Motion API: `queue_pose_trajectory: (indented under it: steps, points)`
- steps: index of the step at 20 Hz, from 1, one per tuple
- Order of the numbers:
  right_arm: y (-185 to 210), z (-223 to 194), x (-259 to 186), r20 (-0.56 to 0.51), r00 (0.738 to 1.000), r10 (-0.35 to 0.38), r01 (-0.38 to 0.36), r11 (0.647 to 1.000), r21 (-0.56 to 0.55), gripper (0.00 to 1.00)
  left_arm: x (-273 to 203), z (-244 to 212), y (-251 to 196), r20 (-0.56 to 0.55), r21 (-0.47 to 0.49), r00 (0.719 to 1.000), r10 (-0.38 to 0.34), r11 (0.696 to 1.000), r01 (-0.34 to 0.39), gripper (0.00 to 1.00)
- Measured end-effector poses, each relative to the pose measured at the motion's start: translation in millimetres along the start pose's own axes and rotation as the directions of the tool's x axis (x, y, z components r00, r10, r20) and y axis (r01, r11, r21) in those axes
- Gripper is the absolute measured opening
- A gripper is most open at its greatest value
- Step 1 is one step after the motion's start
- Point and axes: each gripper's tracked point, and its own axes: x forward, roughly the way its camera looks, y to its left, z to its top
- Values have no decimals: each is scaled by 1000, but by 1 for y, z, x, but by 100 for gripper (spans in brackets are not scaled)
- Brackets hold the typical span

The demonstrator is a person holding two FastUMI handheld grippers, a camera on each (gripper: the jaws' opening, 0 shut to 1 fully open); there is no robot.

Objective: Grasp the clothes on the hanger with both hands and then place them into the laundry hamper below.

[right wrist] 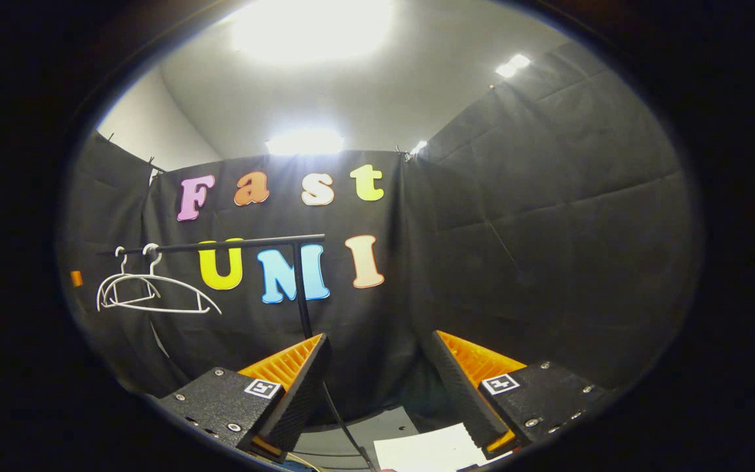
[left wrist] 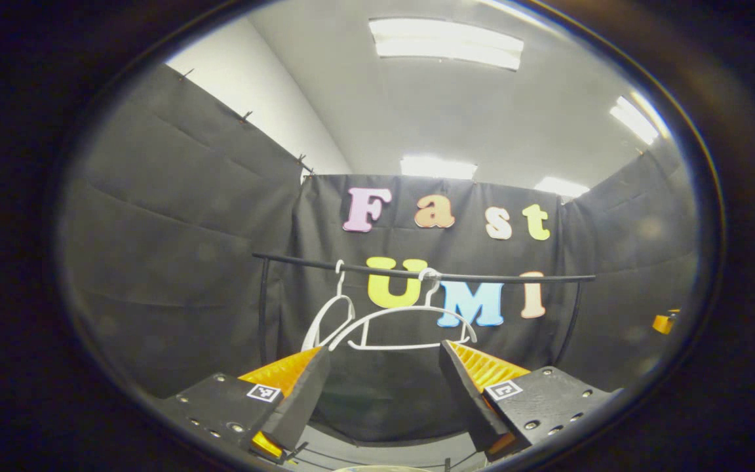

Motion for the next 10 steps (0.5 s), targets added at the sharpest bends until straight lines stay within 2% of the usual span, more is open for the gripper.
queue_pose_trajectory:
  steps: [1,4,6,7,8,10]
  points:
    - [-4,-4,0,-8,1000,13,-13,1000,5,95,-9,3,1,2,19,1000,10,1000,-10,100]
    - [-4,-11,1,-33,999,42,-41,998,45,95,-31,3,-6,-15,58,1000,21,998,-20,100]
    - [-4,-7,0,-16,999,50,-48,997,64,91,-38,-1,-16,-30,44,999,18,999,-17,100]
    - [-2,-6,-1,-8,999,53,-53,996,65,91,-41,-3,-20,-37,38,999,13,999,-11,100]
    - [2,-6,-1,-6,998,63,-63,996,62,95,-44,-5,-22,-40,33,999,5,999,-4,100]
    - [9,-5,-4,-8,996,86,-85,995,55,95,-50,-9,-24,-46,13,999,-9,1000,9,100]
